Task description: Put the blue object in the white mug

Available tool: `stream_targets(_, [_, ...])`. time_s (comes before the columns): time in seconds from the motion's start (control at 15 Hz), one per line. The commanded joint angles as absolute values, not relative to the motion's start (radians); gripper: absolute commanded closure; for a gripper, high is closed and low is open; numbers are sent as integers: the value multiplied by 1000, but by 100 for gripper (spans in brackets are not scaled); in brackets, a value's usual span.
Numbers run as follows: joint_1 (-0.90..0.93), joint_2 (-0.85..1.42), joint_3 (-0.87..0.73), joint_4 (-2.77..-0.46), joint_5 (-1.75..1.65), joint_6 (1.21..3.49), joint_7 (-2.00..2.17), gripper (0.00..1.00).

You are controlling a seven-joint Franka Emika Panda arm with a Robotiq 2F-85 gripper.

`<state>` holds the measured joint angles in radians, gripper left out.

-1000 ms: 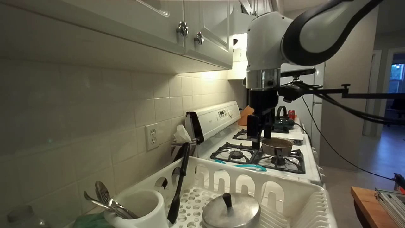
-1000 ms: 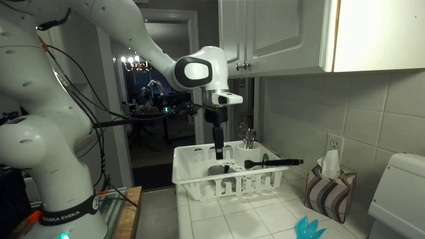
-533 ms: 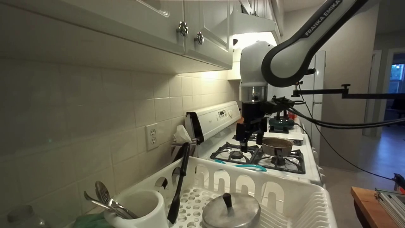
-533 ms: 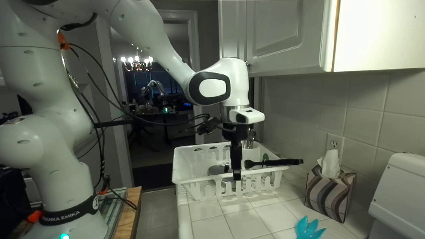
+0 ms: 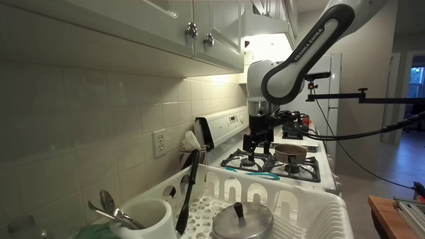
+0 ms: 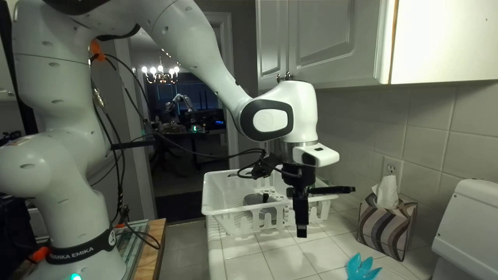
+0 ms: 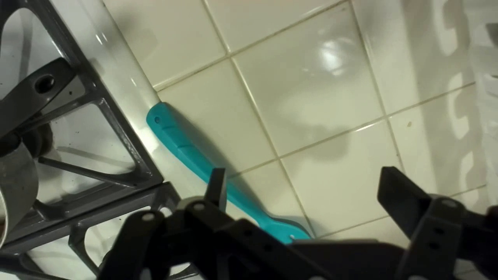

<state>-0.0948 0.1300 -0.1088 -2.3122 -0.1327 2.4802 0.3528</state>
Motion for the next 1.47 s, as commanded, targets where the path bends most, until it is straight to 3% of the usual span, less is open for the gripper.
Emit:
stream_targets(0.0, [-103,214,-154,-2232,-170,2497,340,0])
stream_targets(0.53, [-80,218,-186,-2231,-175,2513,383,0])
stream_targets(0.8, [-62,263,-218,-2228,-368,2587,341,0])
stream_targets(1.4, [-168,412,-159,-2243,-201,2963,82,0])
